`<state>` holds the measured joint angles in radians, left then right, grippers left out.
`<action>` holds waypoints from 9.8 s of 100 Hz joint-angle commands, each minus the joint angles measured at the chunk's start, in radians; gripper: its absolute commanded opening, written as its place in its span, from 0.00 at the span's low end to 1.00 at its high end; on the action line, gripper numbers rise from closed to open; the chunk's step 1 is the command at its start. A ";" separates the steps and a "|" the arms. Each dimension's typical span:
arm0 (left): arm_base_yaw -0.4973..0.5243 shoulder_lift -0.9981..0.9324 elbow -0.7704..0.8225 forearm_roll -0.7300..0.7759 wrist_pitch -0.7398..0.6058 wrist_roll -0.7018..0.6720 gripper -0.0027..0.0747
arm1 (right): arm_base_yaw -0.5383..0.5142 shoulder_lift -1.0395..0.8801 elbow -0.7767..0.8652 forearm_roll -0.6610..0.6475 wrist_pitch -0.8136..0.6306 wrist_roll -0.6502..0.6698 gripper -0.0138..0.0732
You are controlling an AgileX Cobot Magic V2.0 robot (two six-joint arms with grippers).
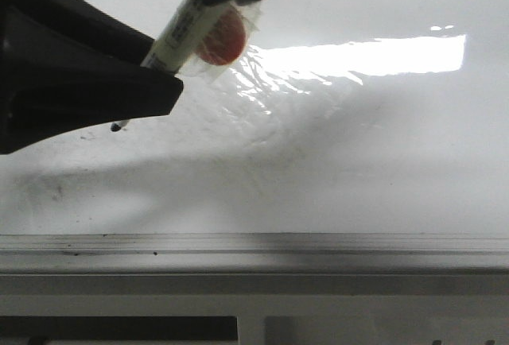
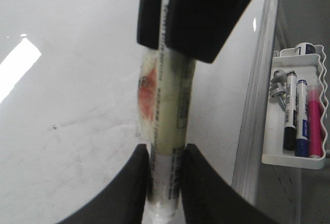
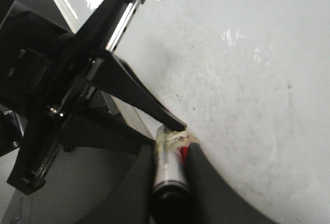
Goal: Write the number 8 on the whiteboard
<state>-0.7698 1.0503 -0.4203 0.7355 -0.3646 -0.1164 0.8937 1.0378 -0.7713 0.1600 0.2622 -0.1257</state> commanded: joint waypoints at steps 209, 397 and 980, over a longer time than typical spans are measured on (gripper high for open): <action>-0.007 -0.394 -0.033 -0.406 0.283 -0.014 0.33 | -0.314 0.026 -0.304 -0.150 0.276 0.151 0.11; -0.126 -0.050 -0.033 -0.422 0.012 -0.014 0.01 | -0.022 0.095 -0.287 0.023 0.295 0.151 0.34; 0.774 -1.083 0.454 -0.752 0.669 -0.008 0.01 | -0.065 -0.923 0.459 -0.231 0.011 0.142 0.09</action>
<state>0.0021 -0.0046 -0.0060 -0.0104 0.3391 -0.1185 0.8599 0.1048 -0.3400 -0.0312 0.4706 0.0250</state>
